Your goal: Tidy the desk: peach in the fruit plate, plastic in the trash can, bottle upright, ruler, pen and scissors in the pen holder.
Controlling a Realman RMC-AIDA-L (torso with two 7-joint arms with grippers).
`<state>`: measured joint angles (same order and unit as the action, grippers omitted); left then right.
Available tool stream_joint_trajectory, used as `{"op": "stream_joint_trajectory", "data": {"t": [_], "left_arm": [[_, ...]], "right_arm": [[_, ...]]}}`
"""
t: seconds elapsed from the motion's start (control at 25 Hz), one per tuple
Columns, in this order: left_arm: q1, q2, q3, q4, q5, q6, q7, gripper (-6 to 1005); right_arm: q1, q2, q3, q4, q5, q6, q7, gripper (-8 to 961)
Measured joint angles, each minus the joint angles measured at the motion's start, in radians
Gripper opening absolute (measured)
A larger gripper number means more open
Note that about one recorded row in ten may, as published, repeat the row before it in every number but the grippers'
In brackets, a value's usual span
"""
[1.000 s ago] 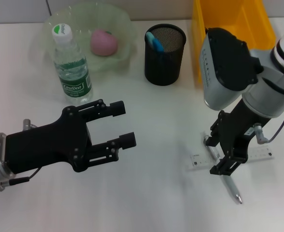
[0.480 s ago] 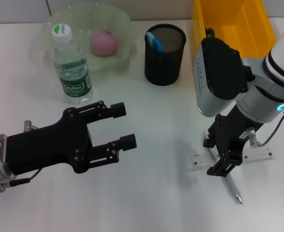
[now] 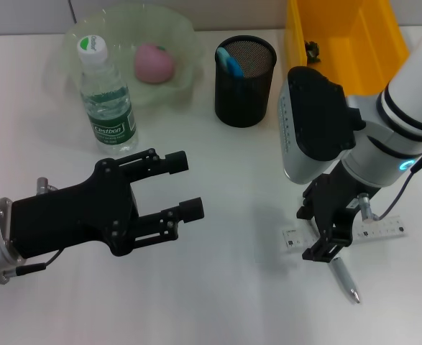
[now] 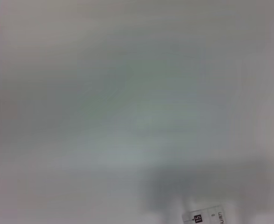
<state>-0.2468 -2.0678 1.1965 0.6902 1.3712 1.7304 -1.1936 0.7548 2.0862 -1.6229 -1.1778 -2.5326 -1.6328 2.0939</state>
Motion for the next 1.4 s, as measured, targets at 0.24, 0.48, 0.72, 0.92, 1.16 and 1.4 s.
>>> {"op": "stream_joint_trajectory", "data": {"t": [0.24,0.48,0.72,0.92,1.16,1.4], "left_arm": [[-0.002,0.001,0.0,-0.001,-0.003,-0.002,0.0,706],[-0.003,0.001,0.0,-0.001,-0.003,-0.002,0.0,706],[-0.005,0.002,0.0,-0.002,-0.003,-0.002,0.0,705],[-0.005,0.002,0.0,-0.001,-0.003,-0.002,0.0,705],[-0.004,0.002,0.0,-0.001,-0.003,-0.002,0.0,705],[-0.001,0.002,0.0,-0.001,-0.004,0.0,0.0,705]], "right_arm": [[0.006,0.001,-0.019,0.009,0.001,0.021,0.0,675],[0.006,0.001,-0.047,0.016,0.003,0.034,0.0,675],[0.006,0.002,-0.065,0.021,0.006,0.047,0.003,676],[0.004,0.003,-0.082,0.023,0.006,0.055,0.01,674],[0.004,0.003,-0.103,0.023,0.006,0.063,0.017,673],[0.003,0.003,-0.103,0.023,0.003,0.075,0.024,671]]}}
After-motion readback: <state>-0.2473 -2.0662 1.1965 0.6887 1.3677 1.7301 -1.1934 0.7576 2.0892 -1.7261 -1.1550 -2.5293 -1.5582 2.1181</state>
